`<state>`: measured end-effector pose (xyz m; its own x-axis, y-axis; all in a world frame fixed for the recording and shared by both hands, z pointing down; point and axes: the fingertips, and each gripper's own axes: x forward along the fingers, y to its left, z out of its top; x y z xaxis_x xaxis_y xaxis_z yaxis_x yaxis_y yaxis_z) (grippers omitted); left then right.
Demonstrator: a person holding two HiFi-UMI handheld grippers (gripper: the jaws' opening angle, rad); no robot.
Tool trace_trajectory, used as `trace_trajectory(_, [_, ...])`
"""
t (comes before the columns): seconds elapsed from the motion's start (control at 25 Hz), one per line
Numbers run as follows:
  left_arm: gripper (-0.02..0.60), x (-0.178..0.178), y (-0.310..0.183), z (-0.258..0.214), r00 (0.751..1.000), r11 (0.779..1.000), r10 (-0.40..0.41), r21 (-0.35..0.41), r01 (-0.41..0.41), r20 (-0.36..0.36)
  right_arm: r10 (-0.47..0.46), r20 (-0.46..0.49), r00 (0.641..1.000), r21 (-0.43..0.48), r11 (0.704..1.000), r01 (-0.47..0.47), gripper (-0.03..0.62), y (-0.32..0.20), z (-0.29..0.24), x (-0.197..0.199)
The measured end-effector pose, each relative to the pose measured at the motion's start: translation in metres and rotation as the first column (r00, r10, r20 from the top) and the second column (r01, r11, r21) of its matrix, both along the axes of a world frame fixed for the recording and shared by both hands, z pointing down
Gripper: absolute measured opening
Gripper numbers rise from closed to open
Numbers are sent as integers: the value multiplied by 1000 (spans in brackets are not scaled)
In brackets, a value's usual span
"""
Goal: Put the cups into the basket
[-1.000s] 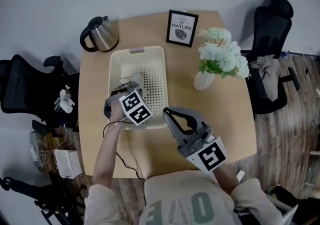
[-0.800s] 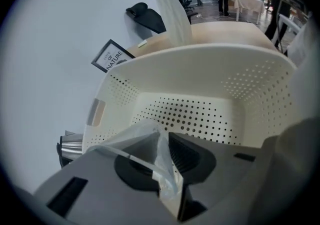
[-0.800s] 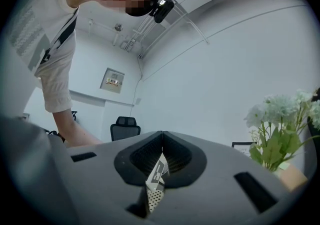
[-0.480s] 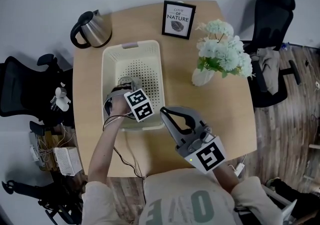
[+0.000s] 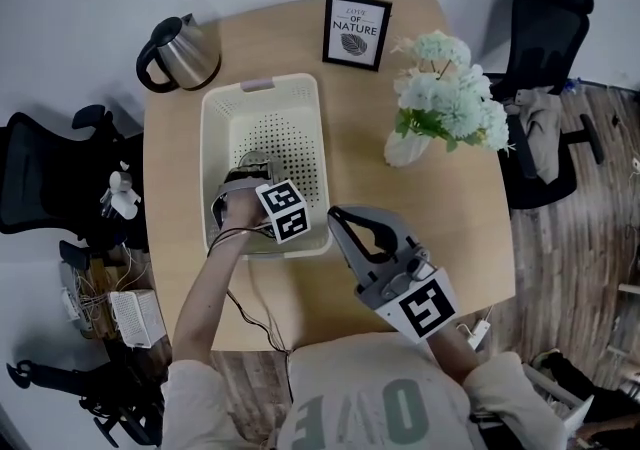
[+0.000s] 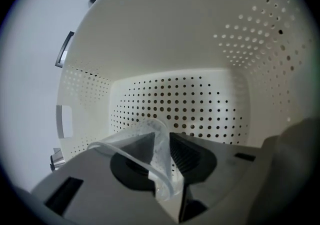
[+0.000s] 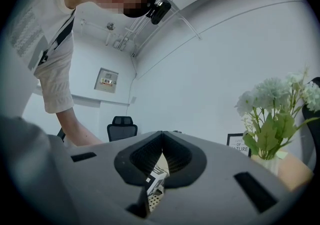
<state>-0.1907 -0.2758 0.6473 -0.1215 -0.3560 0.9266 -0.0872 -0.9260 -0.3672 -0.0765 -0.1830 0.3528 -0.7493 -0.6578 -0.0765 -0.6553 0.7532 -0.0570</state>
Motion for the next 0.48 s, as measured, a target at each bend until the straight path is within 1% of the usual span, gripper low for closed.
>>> trace_trajectory(0.12, [91, 4, -4, -7, 999, 999, -27, 42, 29, -43, -7, 0, 1000, 4, 1000, 7, -2, 3, -1, -3])
trace_trajectory(0.2, [122, 8, -8, -15, 996, 997, -50, 59, 54, -79, -10, -7, 1000, 6, 1000, 10, -2, 6, -1, -4])
trace_trajectory(0.24, [127, 10, -10, -19, 994, 996, -57, 64, 63, -92, -10, -8, 1000, 8, 1000, 10, -2, 7, -2, -4])
trace_trajectory(0.36, [133, 15, -12, -29, 991, 994, -71, 78, 80, -117, -10, -6, 1000, 17, 1000, 10, -2, 11, -6, -5])
trace_trajectory(0.48, [133, 15, -12, -41, 987, 989, -79, 110, 95, -137, -14, -10, 1000, 31, 999, 14, -2, 16, -12, -5])
